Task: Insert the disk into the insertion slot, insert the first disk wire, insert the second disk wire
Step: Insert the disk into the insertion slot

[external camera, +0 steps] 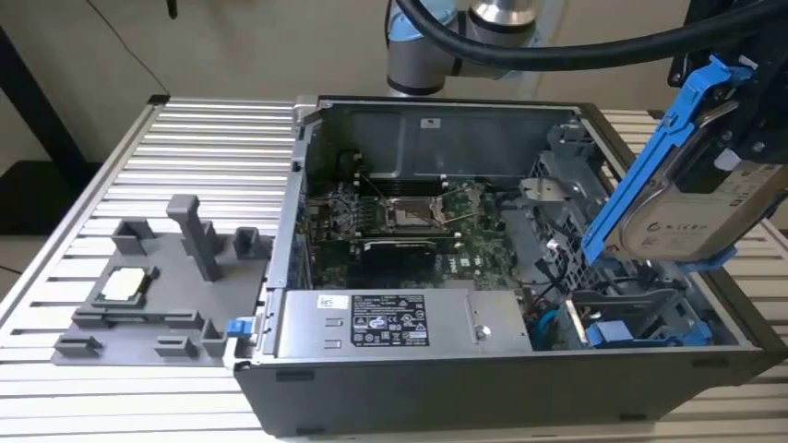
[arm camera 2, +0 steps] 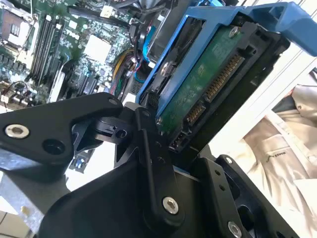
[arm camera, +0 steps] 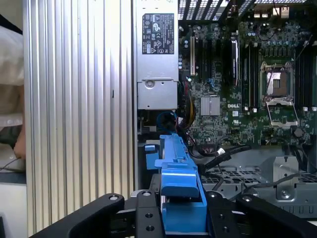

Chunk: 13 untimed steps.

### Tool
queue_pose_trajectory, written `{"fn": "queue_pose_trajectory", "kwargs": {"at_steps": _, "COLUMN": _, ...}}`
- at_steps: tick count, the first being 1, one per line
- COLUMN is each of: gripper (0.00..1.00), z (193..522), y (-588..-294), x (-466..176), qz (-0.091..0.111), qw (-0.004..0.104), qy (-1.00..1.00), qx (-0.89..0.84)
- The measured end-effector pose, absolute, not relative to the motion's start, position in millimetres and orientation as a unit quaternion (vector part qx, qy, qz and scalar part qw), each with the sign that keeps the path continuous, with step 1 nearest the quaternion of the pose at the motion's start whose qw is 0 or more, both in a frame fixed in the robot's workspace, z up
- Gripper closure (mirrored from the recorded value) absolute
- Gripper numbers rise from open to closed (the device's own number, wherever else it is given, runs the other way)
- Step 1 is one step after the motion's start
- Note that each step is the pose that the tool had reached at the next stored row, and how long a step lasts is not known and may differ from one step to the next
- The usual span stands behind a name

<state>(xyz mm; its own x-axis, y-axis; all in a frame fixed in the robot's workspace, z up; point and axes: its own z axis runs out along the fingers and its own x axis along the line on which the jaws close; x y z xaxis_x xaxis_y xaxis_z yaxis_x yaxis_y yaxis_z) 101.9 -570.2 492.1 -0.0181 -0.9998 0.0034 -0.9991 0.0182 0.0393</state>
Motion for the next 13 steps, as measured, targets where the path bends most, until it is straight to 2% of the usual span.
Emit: {"fn": "queue_pose_trajectory", "kwargs": {"at_steps": 13, "gripper": 0.67, "z": 477.4, "y": -570.2, "x": 102.0, "qz": -0.007, "qw": 0.016, "qy": -0.713, "qx": 0.7}}
